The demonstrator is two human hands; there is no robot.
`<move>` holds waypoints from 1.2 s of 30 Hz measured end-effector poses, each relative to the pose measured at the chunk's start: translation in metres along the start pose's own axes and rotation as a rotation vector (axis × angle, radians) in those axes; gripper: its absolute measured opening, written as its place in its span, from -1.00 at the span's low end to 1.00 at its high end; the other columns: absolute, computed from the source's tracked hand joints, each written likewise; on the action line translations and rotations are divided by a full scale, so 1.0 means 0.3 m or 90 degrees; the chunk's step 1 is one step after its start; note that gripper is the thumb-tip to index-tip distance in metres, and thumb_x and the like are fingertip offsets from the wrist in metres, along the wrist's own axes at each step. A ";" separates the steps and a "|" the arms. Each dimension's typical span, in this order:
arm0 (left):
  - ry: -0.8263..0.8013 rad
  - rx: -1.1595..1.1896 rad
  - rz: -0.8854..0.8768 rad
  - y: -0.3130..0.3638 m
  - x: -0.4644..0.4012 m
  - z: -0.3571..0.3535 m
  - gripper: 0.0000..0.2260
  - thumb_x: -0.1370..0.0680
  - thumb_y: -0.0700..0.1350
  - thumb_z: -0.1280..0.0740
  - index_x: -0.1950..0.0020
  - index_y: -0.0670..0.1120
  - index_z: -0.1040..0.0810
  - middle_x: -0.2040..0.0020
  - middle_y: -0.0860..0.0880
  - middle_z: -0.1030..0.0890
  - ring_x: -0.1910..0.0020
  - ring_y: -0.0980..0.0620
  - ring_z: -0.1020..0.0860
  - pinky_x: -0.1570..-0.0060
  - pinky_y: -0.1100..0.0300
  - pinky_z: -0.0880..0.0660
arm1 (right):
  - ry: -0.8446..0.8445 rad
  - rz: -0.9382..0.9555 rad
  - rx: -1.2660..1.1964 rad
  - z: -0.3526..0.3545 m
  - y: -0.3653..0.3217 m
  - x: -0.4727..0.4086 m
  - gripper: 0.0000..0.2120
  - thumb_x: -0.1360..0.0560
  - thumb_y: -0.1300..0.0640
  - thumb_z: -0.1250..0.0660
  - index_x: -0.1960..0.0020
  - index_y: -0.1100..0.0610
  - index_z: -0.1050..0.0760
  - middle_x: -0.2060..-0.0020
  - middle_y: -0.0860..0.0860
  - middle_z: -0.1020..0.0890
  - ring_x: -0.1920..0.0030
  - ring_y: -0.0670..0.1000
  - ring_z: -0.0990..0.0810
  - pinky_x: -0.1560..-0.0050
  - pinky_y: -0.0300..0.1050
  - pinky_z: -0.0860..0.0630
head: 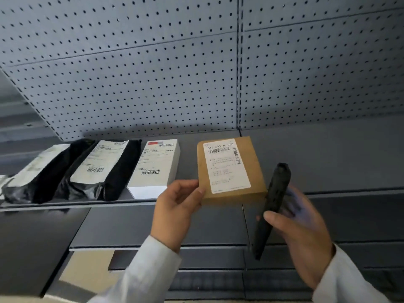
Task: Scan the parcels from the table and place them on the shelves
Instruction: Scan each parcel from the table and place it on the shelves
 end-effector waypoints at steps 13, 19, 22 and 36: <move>0.003 -0.215 -0.008 -0.063 -0.087 -0.022 -0.53 -0.40 -0.45 -0.37 -0.27 -0.15 -0.57 -0.07 0.03 -0.68 0.08 0.32 -0.63 0.04 0.42 -0.52 | -0.108 -0.077 0.034 -0.047 0.063 -0.161 -0.26 -0.11 0.21 -0.66 -0.24 -0.07 -0.54 -0.16 0.02 -0.69 -0.19 0.10 -0.65 -0.03 -0.01 -0.57; -0.021 -0.187 0.009 -0.079 -0.064 -0.035 -0.43 -0.40 -0.53 -0.29 -0.32 -0.07 -0.47 -0.09 0.15 -0.63 -0.03 0.27 -0.63 -0.11 0.29 -0.55 | -0.104 -0.078 0.041 -0.038 0.081 -0.160 -0.18 -0.09 0.16 -0.68 -0.30 -0.08 -0.51 -0.18 -0.02 -0.68 -0.22 0.07 -0.63 -0.28 0.16 -0.53; -0.030 -0.201 0.008 -0.088 -0.063 -0.036 -0.40 -0.40 -0.52 -0.26 -0.35 -0.05 -0.46 -0.18 0.09 -0.63 -0.14 0.21 -0.61 -0.17 0.30 -0.52 | -0.095 -0.072 0.045 -0.039 0.087 -0.167 -0.29 -0.13 0.11 -0.66 -0.23 -0.14 -0.54 -0.19 -0.03 -0.67 -0.24 0.08 -0.61 -0.28 0.22 -0.52; -0.056 -0.159 0.008 -0.126 -0.065 -0.023 -0.38 -0.41 -0.49 -0.25 -0.42 -0.05 -0.43 -0.27 0.07 -0.60 -0.22 0.24 -0.55 -0.15 0.44 -0.45 | -0.013 -0.034 0.077 -0.045 0.105 -0.137 -0.31 -0.12 0.14 -0.66 -0.19 -0.15 -0.53 -0.19 -0.04 -0.65 -0.26 0.06 -0.59 -0.34 0.28 -0.47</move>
Point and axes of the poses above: each hand's wrist, its own x-axis away from the middle knuckle, its own z-axis out of the back of the hand, y = z × x, the point moved 5 cm from there along -x, towards the middle knuckle
